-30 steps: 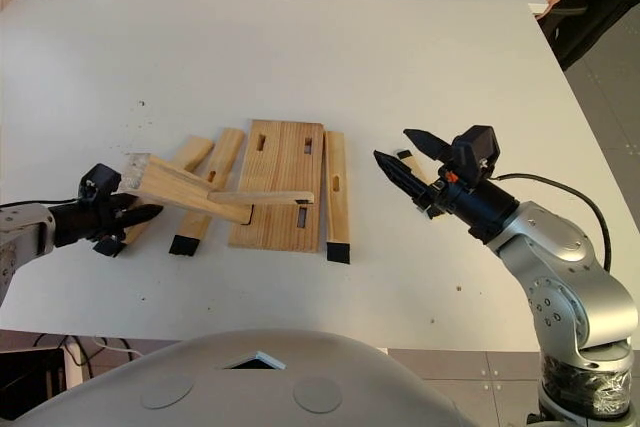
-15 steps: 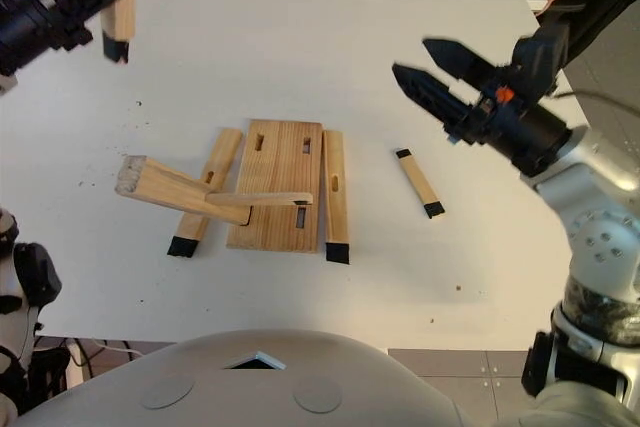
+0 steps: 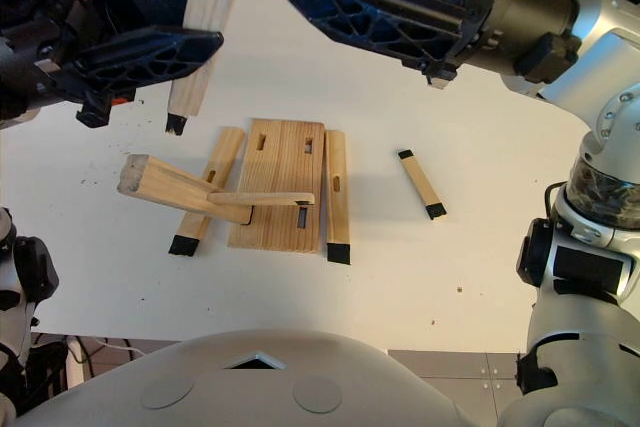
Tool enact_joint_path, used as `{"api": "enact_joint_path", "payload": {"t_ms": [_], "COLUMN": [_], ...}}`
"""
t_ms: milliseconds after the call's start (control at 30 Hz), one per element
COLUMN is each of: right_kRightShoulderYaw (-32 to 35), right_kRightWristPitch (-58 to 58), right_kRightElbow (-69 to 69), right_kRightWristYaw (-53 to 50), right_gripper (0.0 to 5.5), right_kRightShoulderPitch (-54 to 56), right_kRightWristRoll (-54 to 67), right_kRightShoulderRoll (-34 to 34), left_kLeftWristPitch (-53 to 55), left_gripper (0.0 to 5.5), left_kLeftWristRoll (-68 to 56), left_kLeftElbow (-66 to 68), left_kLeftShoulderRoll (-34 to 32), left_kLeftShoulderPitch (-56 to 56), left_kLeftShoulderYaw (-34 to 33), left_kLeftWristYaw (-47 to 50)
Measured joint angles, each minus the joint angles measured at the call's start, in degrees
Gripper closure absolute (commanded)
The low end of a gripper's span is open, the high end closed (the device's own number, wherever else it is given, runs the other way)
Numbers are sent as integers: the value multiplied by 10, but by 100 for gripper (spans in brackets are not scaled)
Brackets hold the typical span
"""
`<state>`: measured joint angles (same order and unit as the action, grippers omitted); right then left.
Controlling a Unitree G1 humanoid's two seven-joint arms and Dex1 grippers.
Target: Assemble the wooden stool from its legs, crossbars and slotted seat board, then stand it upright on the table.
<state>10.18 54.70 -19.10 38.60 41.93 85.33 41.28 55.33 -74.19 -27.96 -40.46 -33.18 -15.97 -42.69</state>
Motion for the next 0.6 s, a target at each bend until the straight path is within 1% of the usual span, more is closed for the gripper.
{"api": "enact_joint_path", "payload": {"t_ms": [167, 233, 467, 600], "right_kRightShoulderYaw": [-25, -34, -58, -65], "right_kRightWristPitch": [5, 6, 5, 4], "right_kRightElbow": [6, 5, -6, -10], "right_kRightWristYaw": [23, 33, 55, 69], "right_gripper": [163, 163, 163, 222], "right_kRightShoulderPitch": [22, 26, 30, 30], "right_kRightWristRoll": [-24, -32, -88, -114], "right_kRightShoulderRoll": [-5, -7, -13, -16], "left_kLeftWristPitch": [-19, -23, -25, -26], "left_gripper": [347, 347, 347, 347], "left_kLeftWristRoll": [22, 24, 26, 30], "left_kLeftElbow": [-15, -16, -15, -14], "left_kLeftShoulderRoll": [-7, -9, -18, -19], "left_kLeftShoulderPitch": [28, 29, 30, 30], "left_kLeftShoulderYaw": [10, 22, 31, 36], "left_kLeftWristYaw": [-16, -23, -41, -50]}}
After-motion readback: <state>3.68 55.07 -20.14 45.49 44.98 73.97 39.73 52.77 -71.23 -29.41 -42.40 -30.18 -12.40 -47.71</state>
